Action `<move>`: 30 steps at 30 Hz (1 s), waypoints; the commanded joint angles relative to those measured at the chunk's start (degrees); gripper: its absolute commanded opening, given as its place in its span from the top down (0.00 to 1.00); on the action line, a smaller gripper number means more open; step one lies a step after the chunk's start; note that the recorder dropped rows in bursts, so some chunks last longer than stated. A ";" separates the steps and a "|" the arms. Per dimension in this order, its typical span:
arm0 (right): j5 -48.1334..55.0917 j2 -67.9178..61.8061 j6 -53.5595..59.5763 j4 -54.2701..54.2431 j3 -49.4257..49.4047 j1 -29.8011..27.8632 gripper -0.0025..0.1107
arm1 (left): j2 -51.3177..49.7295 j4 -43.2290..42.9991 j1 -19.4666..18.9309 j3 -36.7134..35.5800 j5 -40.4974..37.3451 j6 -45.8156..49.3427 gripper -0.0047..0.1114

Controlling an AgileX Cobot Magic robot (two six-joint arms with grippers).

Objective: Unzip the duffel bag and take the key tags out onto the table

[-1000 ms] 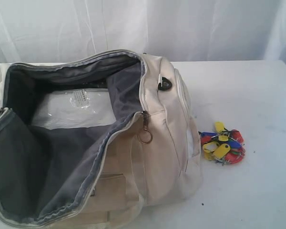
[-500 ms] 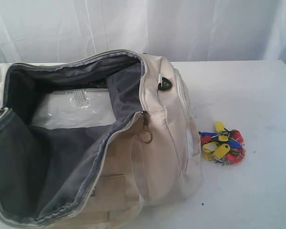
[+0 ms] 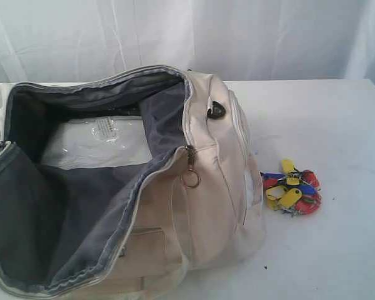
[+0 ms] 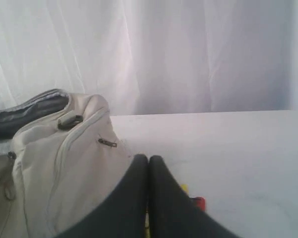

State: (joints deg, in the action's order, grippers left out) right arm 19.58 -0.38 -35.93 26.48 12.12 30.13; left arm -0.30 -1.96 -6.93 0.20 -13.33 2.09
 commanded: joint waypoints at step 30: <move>-4.08 0.38 35.44 -22.17 -12.12 -32.78 0.98 | 0.30 -0.05 -0.07 -0.20 -0.03 0.15 0.96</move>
State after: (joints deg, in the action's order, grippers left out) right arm 13.31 -0.16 -3.71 6.24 0.27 -2.22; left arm -0.30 -1.96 -6.93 0.20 -13.33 2.21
